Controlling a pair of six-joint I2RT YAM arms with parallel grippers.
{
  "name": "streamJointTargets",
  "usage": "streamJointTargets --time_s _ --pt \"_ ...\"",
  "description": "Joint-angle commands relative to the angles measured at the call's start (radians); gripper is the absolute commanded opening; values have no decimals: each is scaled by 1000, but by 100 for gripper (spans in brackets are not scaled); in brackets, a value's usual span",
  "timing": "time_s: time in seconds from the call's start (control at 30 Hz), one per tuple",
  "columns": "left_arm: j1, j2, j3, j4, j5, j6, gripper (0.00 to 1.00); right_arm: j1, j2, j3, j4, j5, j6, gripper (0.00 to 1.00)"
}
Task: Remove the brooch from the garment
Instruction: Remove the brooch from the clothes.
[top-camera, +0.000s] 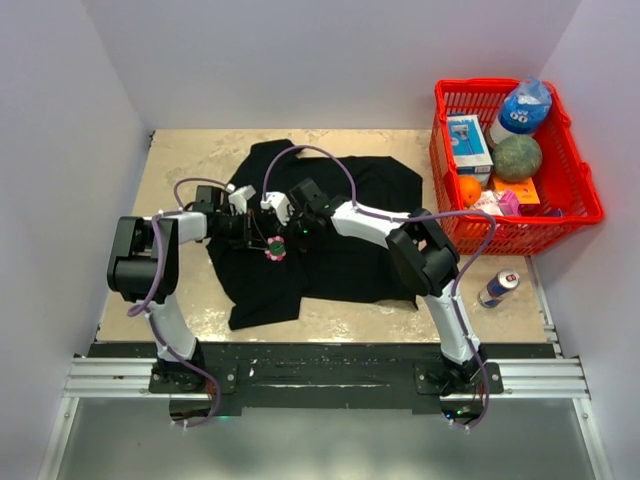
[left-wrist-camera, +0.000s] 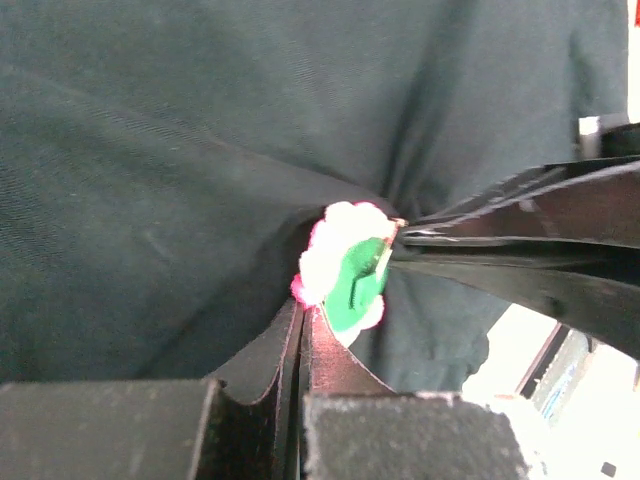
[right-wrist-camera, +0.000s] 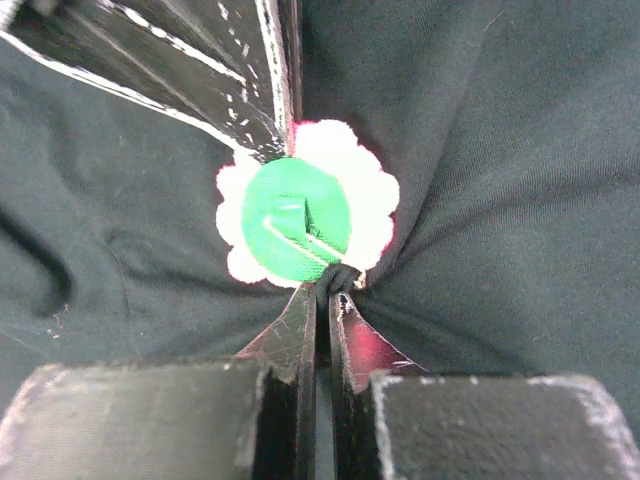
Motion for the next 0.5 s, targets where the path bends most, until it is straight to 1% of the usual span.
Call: streamJointTargets --time_s 0.0,0.03,0.13,0.27,0.33,0.37,0.4,0.47 --pt "-11 33 -20 47 17 -47 0 26 -47 -13 -32 -53 52 0" --pt "-12 35 -12 46 17 -49 0 31 -49 -8 -33 3 49 0" --pt "-28 26 9 23 -1 -49 0 57 -52 21 -48 83 35 0" --pt "-40 -2 0 30 5 -75 0 93 -64 50 -73 178 32 0" --pt "-43 -42 -21 56 8 -104 0 100 -72 56 -76 238 64 0" --pt "-43 -65 -41 82 17 -120 0 101 -76 55 -74 252 79 0" --pt "-43 -94 -62 155 23 -154 0 101 -81 50 -73 261 95 0" --pt "-45 -190 -154 260 17 -197 0 100 -95 42 -70 223 110 0"
